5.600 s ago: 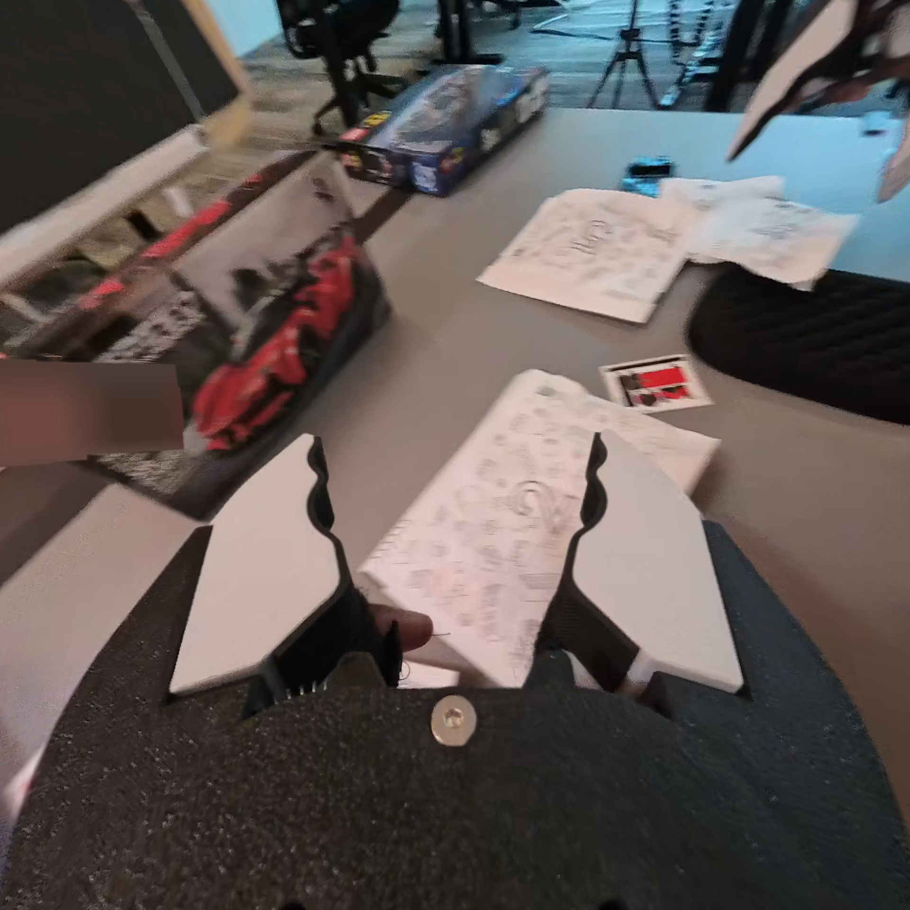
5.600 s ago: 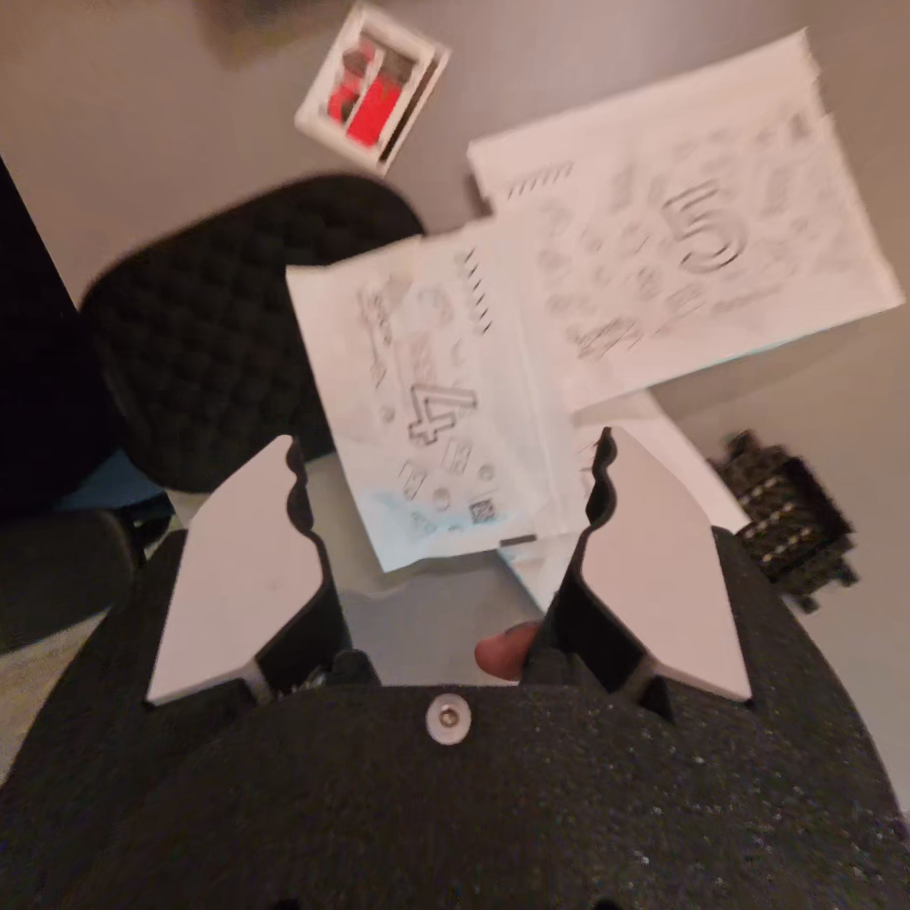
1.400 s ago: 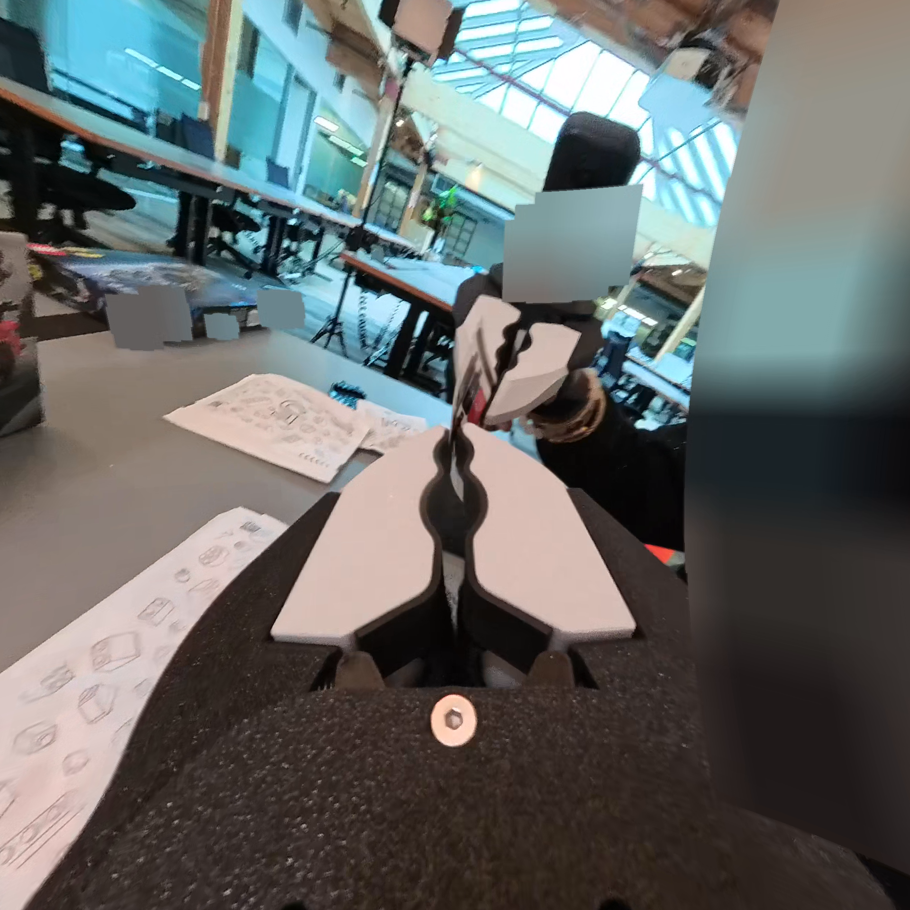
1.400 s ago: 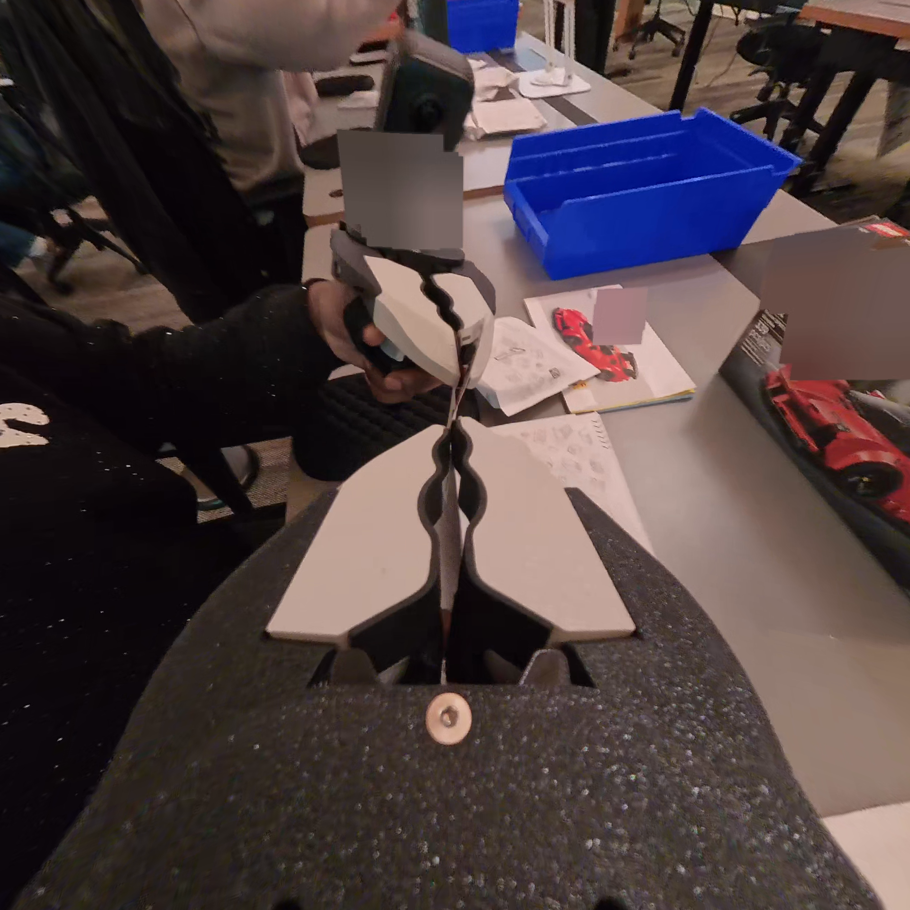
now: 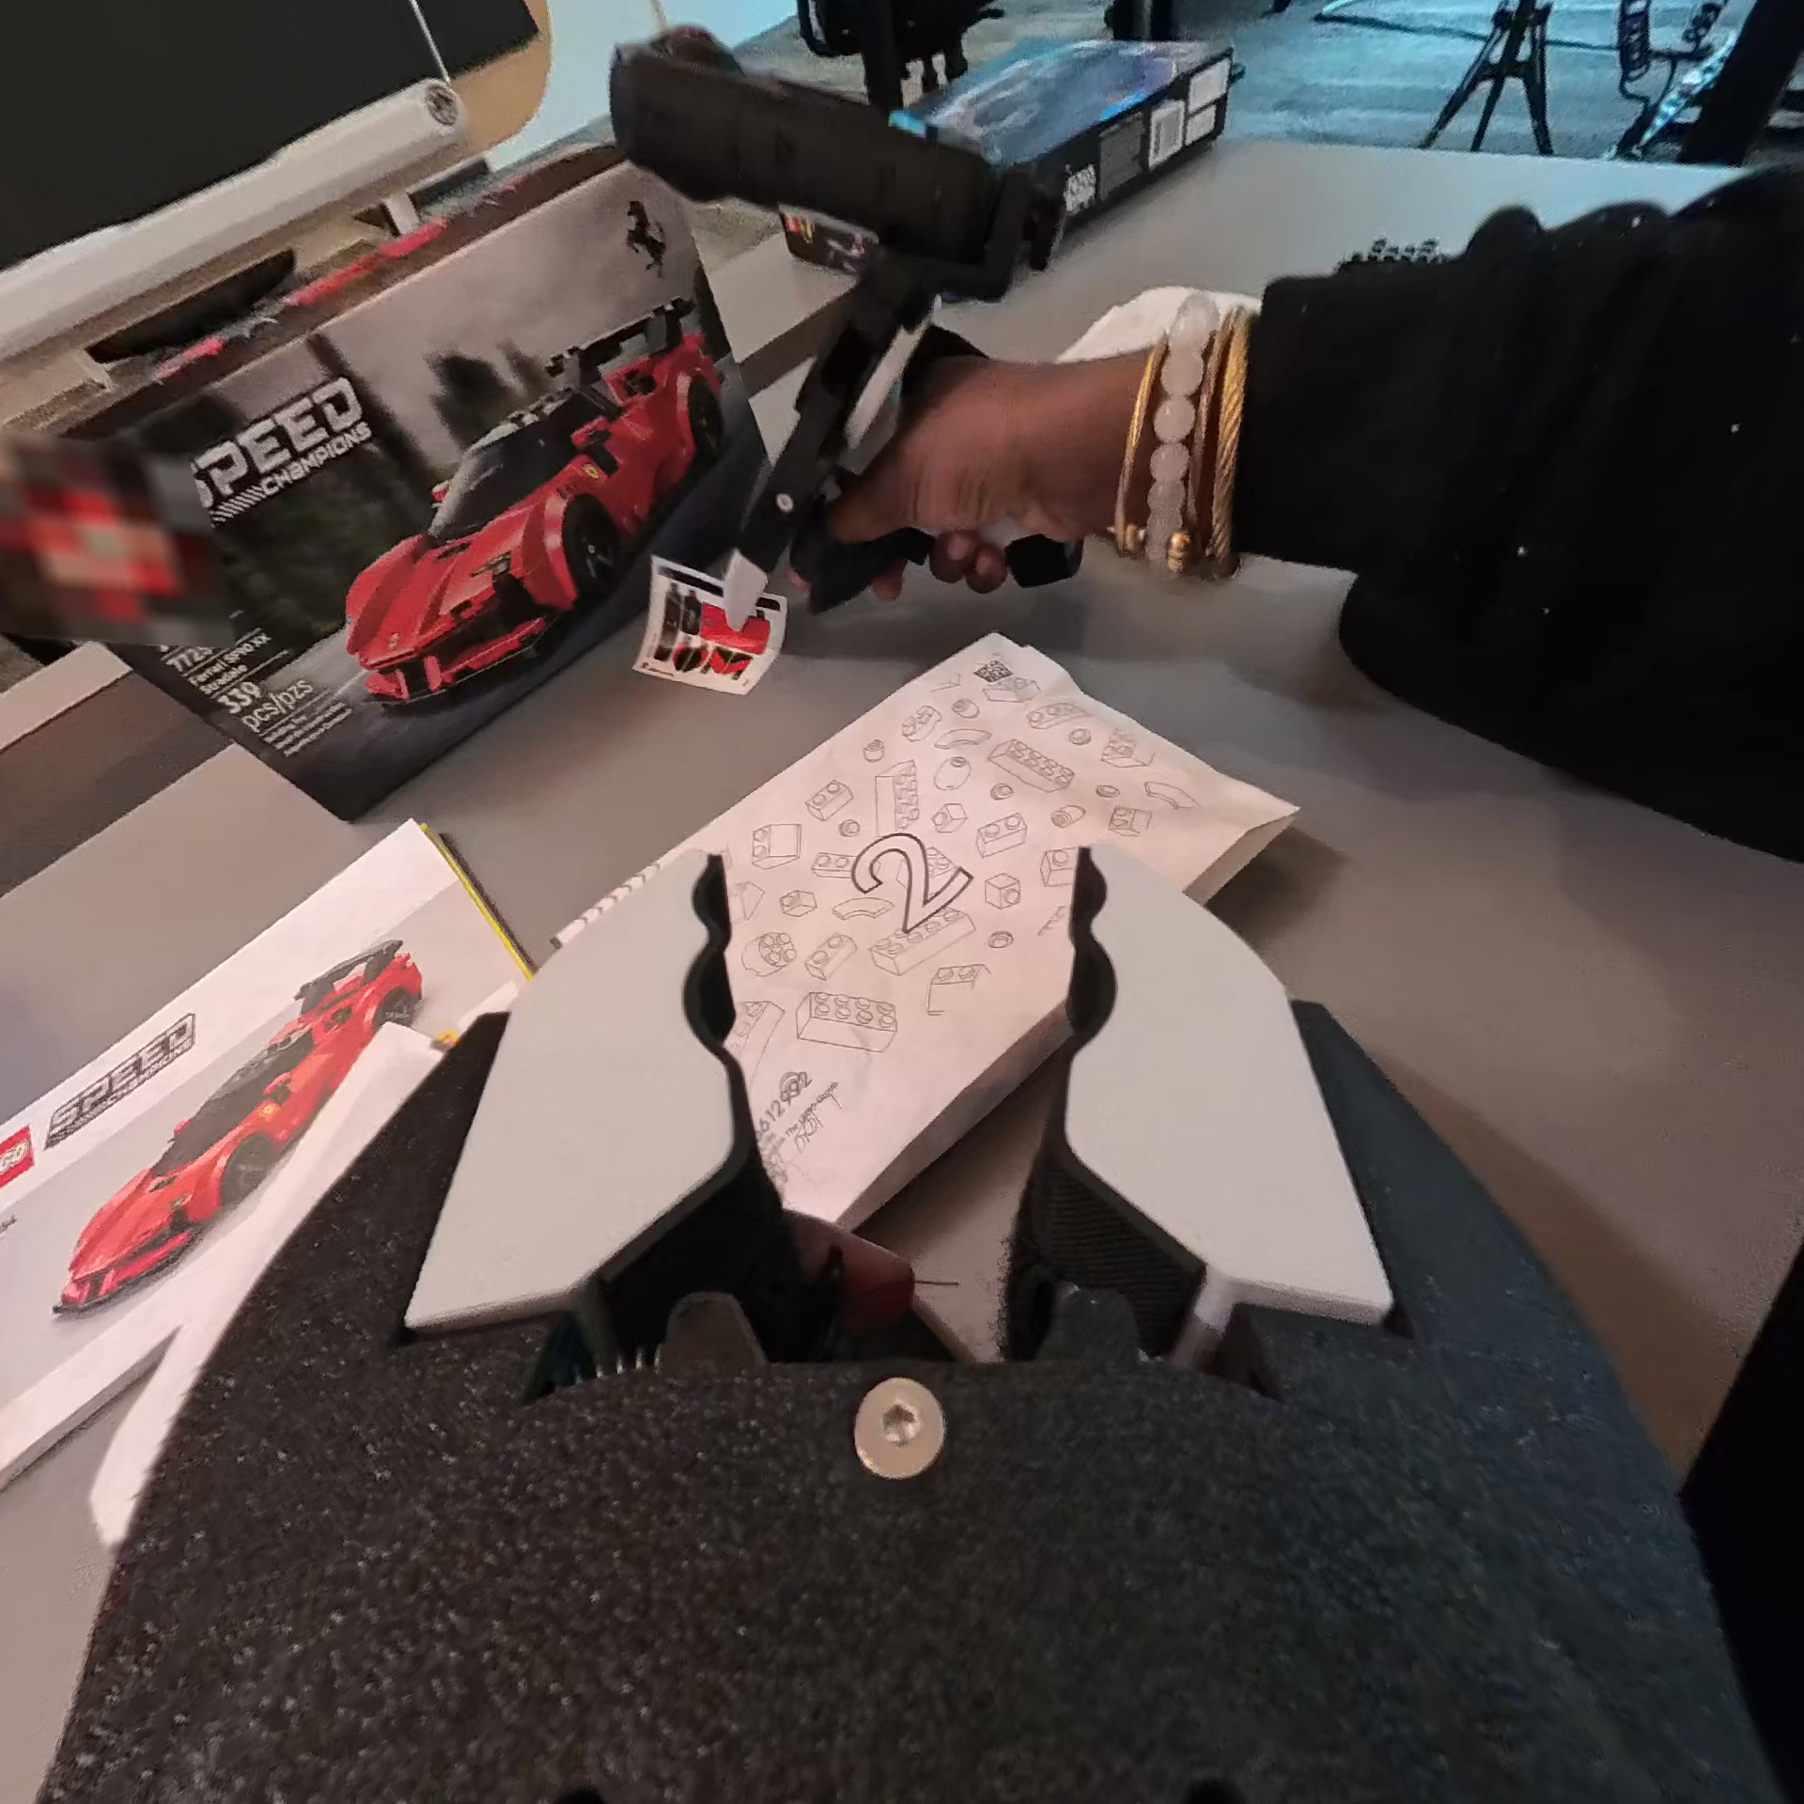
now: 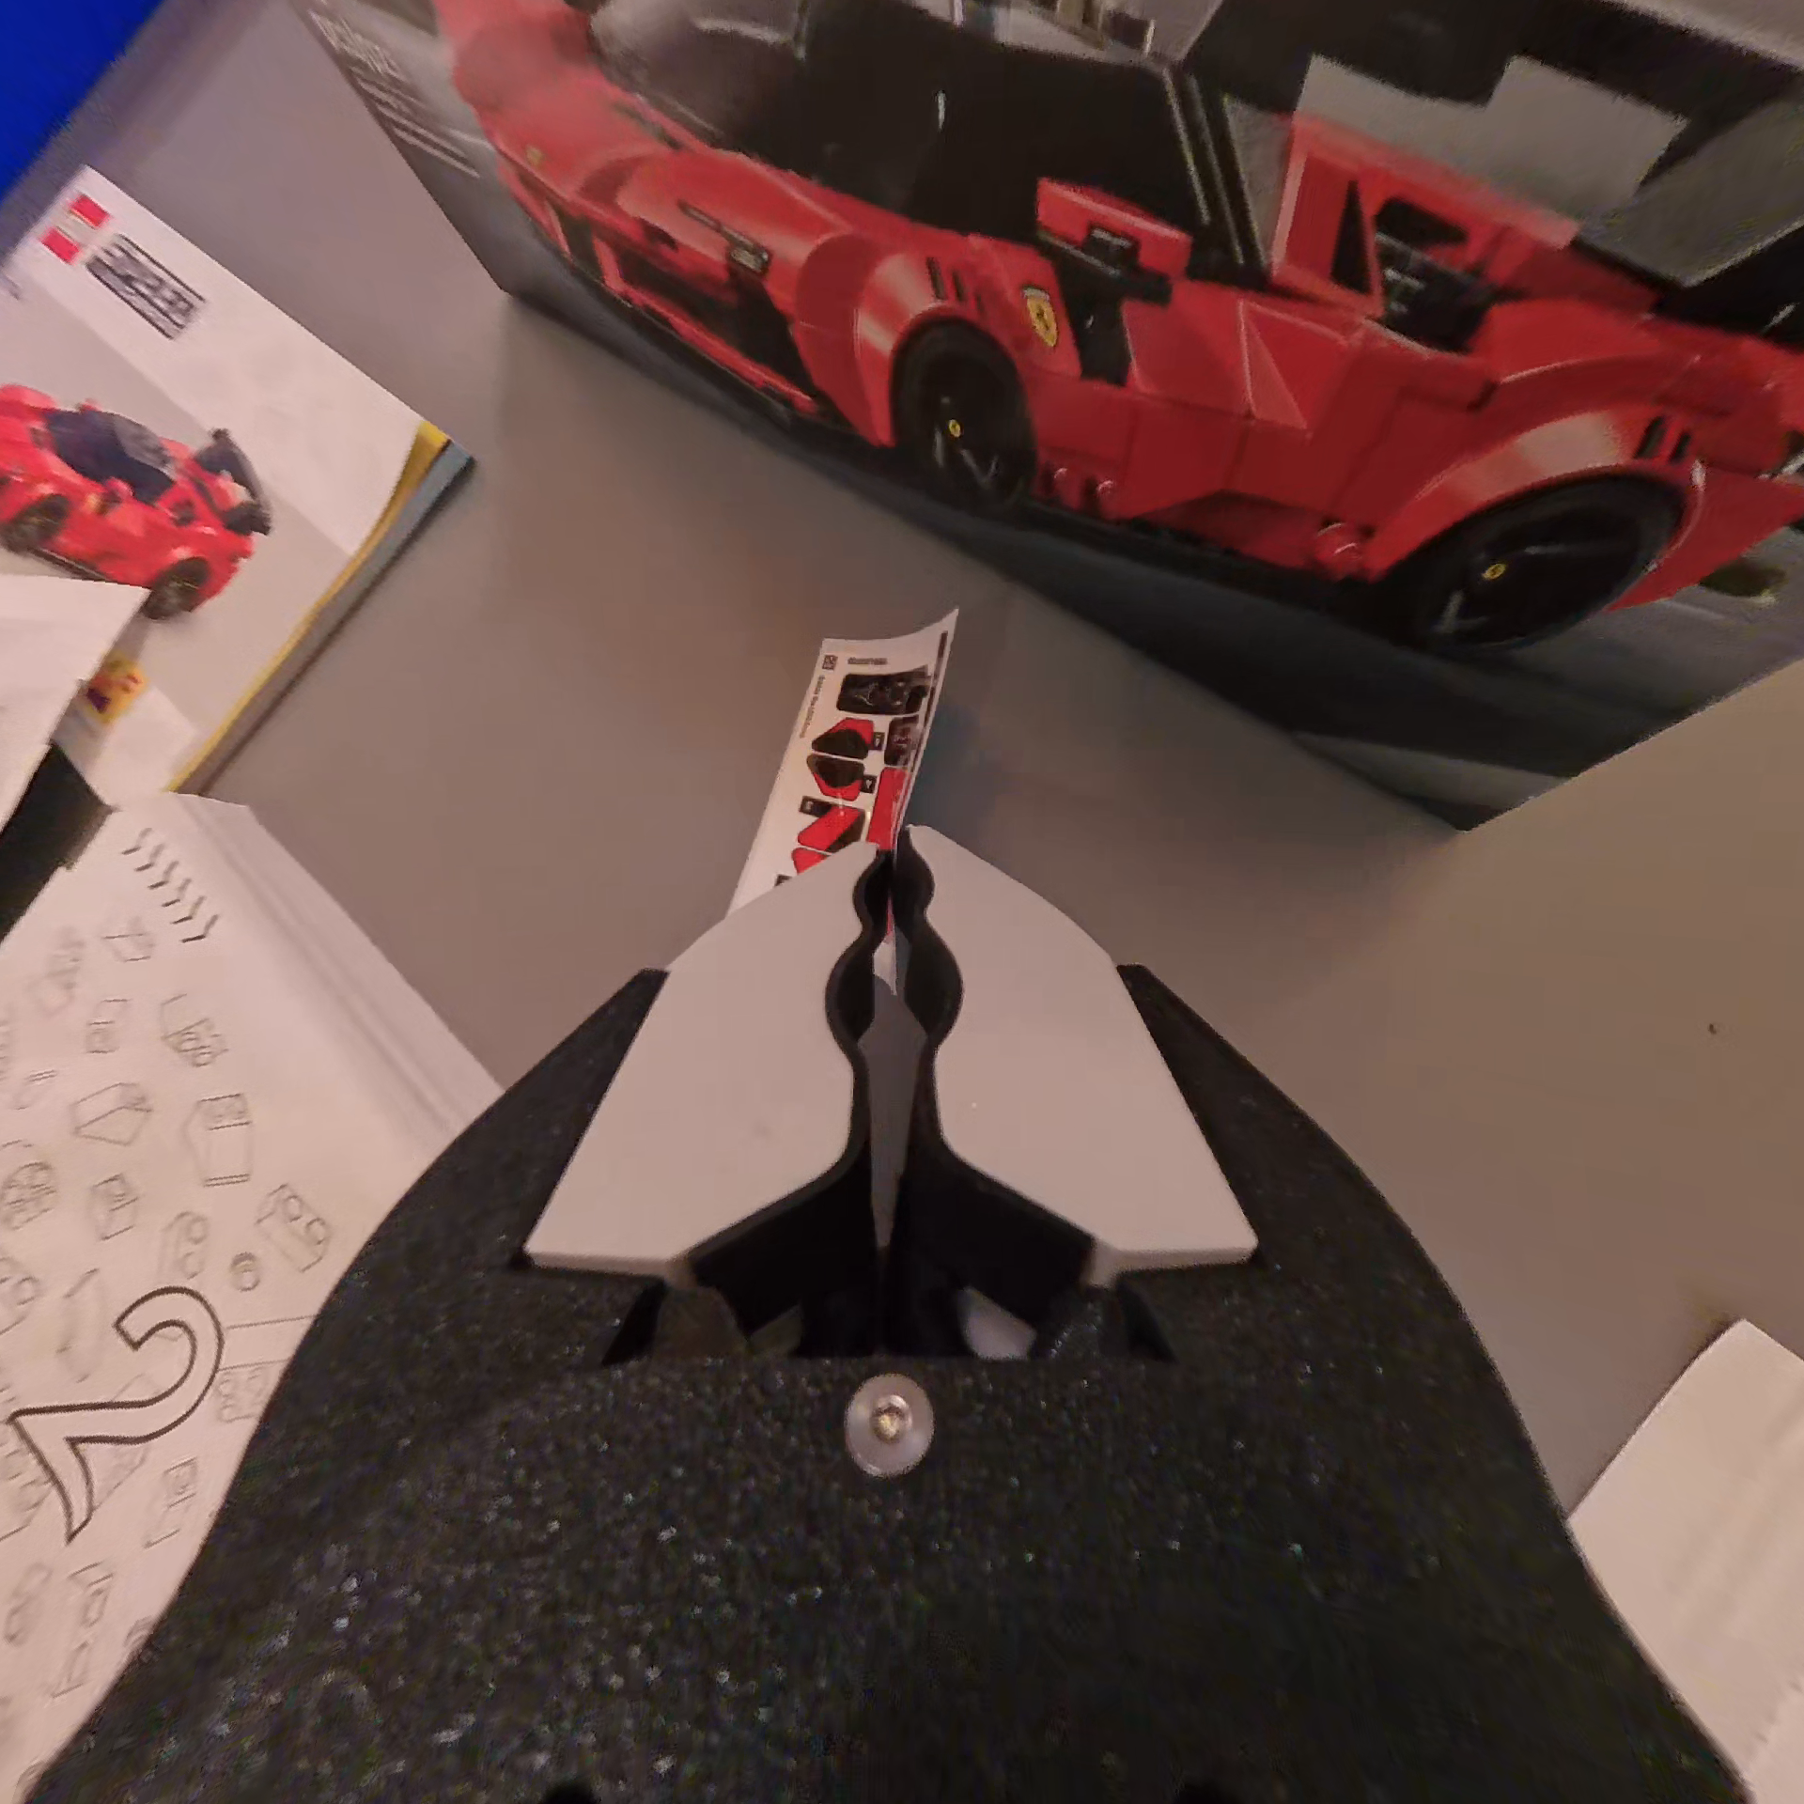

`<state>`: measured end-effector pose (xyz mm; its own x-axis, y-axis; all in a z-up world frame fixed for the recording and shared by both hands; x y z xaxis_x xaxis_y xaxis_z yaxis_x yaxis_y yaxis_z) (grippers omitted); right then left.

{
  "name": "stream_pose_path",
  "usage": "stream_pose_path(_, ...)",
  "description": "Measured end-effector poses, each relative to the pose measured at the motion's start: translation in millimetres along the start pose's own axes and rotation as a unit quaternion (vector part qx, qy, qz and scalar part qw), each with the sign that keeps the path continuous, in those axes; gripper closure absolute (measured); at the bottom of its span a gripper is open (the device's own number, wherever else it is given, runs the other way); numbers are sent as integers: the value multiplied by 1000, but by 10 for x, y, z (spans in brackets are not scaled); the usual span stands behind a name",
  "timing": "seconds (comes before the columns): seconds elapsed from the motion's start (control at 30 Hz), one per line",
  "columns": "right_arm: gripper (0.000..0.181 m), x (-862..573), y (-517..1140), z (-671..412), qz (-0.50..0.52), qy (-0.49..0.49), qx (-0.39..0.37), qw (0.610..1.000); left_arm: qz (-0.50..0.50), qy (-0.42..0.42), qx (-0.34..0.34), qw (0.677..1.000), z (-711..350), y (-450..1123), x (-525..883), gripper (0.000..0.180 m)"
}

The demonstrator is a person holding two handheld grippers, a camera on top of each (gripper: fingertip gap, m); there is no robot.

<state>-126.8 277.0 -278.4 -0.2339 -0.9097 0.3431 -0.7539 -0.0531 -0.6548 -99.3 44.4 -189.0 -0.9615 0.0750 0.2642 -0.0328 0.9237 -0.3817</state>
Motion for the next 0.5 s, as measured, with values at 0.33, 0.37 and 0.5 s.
stream_pose_path(0.33,157,-112,-20,33,93,-57,36,993,7,-28,-3,1000,28,-62,57,112)
stream_pose_path(0.37,150,-110,-29,32,101,-67,39,992,10,-32,-4,999,28,-62,54,112)
stream_pose_path(0.5,130,-34,-130,-5,102,-72,29,992,9,-31,-1,999,39,-53,46,112)
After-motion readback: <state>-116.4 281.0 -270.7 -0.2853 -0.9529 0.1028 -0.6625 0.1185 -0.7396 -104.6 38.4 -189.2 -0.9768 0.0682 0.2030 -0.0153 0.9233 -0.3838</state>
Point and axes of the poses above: each gripper's, where its closed fingertips meet, y out along the fingers, z out of its underside, x = y × z across the jaws, the point moved 2 cm from there along -y, back along the fingers, and after that the axes turned 11 degrees about -z, right-handed, at the moved point
